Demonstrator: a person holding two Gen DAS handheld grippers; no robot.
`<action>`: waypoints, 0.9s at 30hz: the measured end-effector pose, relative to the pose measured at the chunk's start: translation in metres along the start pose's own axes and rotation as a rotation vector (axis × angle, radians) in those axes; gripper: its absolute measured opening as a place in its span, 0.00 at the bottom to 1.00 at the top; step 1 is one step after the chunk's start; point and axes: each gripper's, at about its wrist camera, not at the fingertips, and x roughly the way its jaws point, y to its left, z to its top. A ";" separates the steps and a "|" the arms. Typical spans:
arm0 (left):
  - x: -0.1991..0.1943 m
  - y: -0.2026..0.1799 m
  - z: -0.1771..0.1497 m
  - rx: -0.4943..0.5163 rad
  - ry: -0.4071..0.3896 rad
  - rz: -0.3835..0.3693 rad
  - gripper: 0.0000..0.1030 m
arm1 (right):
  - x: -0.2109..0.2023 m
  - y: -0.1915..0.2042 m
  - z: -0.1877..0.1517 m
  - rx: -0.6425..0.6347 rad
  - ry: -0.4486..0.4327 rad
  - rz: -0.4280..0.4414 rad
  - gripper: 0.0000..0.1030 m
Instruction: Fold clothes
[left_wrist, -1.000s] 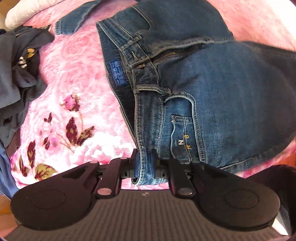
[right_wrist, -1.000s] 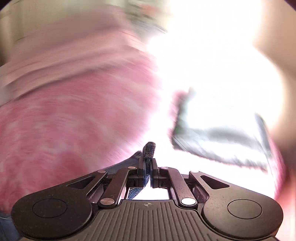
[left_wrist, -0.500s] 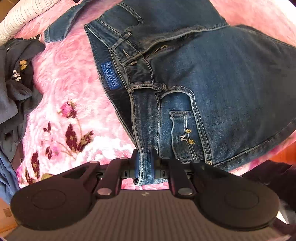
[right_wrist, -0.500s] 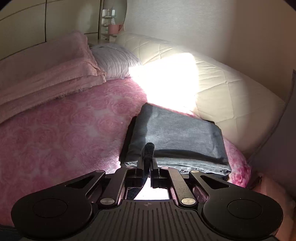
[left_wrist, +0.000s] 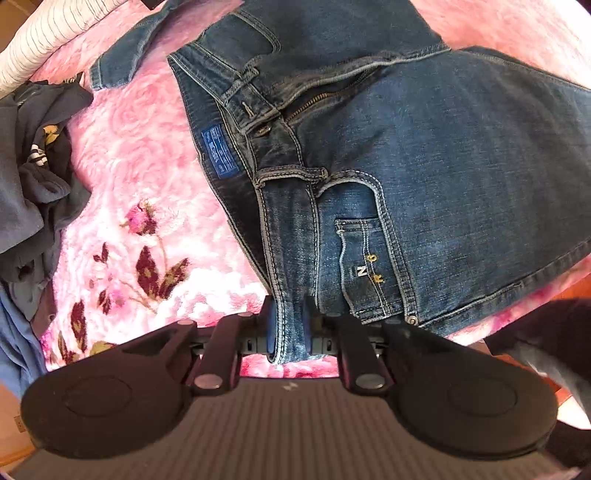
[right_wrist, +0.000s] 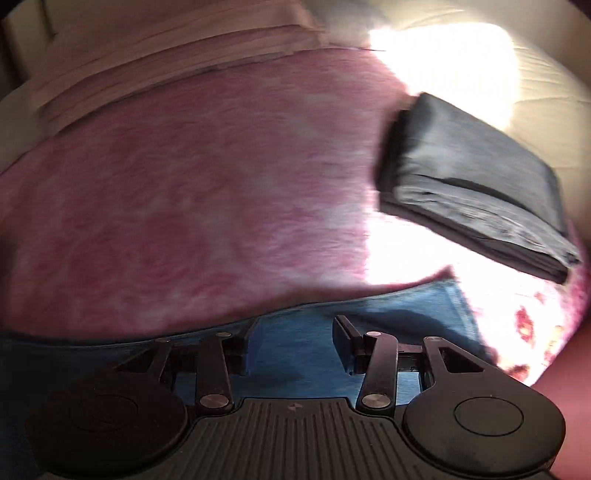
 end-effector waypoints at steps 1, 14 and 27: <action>-0.004 0.001 -0.001 -0.012 -0.004 -0.001 0.11 | 0.006 0.022 0.007 -0.051 0.011 0.070 0.44; -0.022 0.077 0.059 -0.047 -0.167 -0.068 0.36 | 0.060 0.350 0.119 -0.573 -0.061 0.517 0.57; 0.054 0.187 0.203 0.121 -0.419 0.018 0.43 | 0.137 0.559 0.099 -0.968 -0.045 0.564 0.75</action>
